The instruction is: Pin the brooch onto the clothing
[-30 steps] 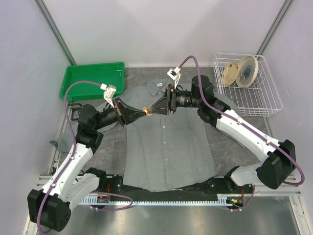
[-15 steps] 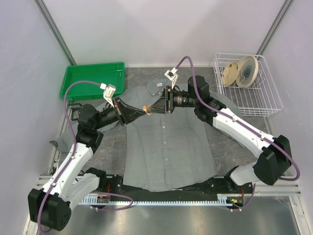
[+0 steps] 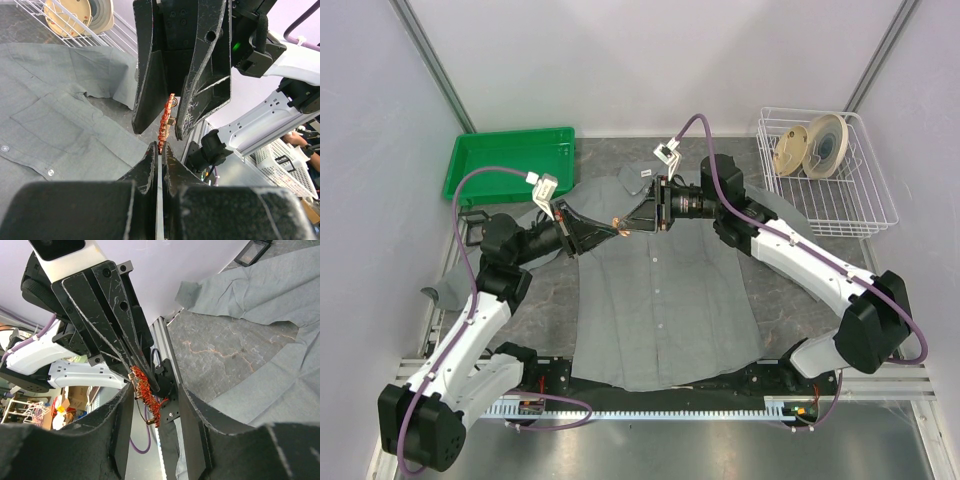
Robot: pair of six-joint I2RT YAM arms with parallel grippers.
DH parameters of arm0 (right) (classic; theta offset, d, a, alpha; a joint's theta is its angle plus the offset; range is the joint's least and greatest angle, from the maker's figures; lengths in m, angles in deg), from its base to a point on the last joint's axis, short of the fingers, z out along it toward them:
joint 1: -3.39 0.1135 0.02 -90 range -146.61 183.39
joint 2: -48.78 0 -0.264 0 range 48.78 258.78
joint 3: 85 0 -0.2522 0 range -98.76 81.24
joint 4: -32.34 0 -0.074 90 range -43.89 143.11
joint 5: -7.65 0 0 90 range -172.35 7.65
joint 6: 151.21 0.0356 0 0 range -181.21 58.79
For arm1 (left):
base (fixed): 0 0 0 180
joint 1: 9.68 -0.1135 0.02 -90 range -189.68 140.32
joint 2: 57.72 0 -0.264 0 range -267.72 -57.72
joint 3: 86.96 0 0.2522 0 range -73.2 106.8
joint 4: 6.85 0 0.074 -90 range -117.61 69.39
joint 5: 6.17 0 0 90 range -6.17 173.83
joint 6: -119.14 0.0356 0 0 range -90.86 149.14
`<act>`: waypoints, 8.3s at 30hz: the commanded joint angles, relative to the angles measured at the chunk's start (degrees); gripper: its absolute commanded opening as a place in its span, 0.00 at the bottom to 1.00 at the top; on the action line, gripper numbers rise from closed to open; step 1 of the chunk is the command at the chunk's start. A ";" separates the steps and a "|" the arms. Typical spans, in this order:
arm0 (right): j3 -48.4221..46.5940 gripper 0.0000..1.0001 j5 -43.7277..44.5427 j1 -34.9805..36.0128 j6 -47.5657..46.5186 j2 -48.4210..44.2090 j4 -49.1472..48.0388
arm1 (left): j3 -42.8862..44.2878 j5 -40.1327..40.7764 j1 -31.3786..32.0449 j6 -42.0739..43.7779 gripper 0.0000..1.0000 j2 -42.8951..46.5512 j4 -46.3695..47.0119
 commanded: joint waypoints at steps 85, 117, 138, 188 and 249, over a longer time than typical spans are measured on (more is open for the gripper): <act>-7.48 0.70 3.61 2.44 -40.28 -0.91 18.74 | 19.67 -5.83 -5.00 21.17 0.02 -8.76 -44.87; -7.12 0.36 13.11 7.37 -52.42 -2.32 22.26 | 9.13 -9.26 -6.85 2.35 0.02 -3.49 -28.36; -7.30 0.00 10.22 7.37 -53.12 -3.11 22.96 | 10.79 -10.67 -7.02 8.84 0.56 -4.01 -31.69; 12.04 0.73 35.17 5.53 -64.37 6.30 32.37 | 5.34 -9.70 -8.43 24.93 0.61 -4.98 -35.90; 28.38 0.60 56.35 19.15 -77.46 -3.46 14.18 | 5.26 -8.82 -9.84 23.88 0.62 -5.25 -34.67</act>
